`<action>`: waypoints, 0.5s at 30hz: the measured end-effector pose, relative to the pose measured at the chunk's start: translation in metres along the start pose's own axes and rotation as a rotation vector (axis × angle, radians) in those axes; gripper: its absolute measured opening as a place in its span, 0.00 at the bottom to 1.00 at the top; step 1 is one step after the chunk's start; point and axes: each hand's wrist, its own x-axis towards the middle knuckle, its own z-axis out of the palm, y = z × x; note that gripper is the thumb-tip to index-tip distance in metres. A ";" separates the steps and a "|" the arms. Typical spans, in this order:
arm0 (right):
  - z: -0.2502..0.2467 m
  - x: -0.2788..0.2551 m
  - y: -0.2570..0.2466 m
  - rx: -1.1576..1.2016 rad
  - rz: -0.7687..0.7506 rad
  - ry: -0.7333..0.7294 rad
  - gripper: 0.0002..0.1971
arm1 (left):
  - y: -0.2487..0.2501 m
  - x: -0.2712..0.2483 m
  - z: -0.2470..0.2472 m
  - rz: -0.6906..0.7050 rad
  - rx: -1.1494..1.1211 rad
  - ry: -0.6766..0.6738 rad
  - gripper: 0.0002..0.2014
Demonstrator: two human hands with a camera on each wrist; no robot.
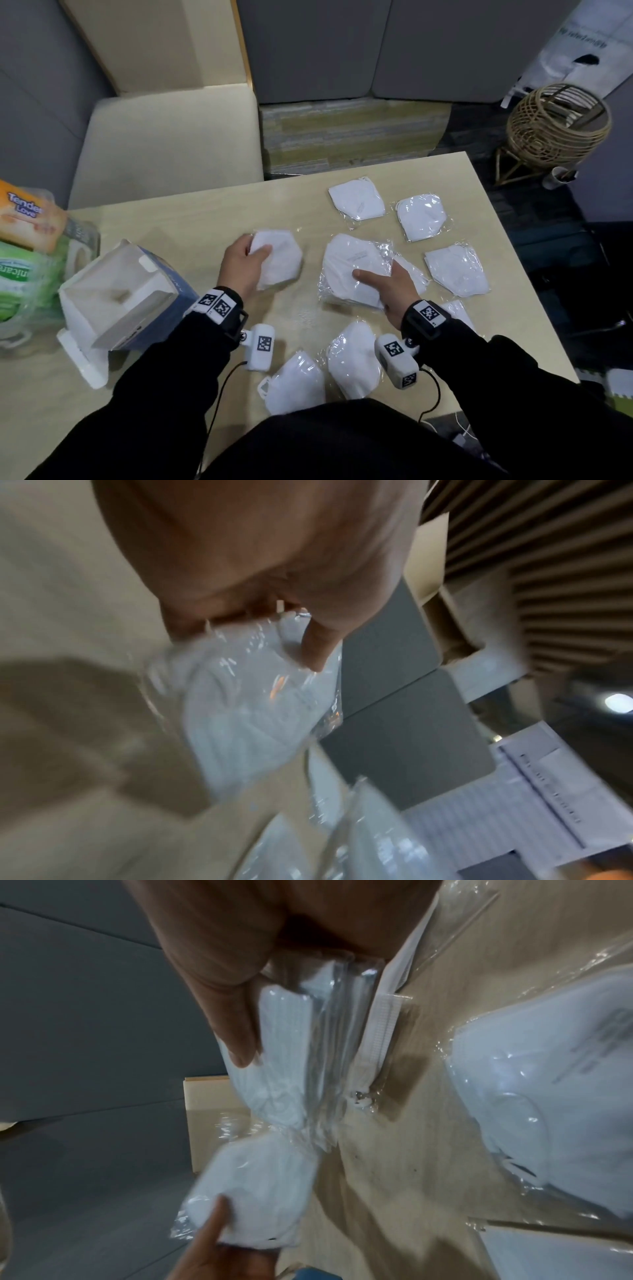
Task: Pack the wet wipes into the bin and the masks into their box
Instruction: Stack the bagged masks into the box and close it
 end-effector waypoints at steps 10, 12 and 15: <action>0.026 -0.023 -0.013 -0.017 -0.006 -0.087 0.12 | 0.031 -0.060 0.026 -0.092 -0.341 -0.147 0.22; 0.035 -0.027 -0.015 -0.033 0.008 -0.097 0.12 | 0.021 -0.068 0.037 -0.149 -0.319 -0.133 0.30; 0.046 -0.029 -0.009 -0.034 0.017 -0.107 0.17 | 0.009 -0.075 0.046 -0.301 -0.396 -0.155 0.32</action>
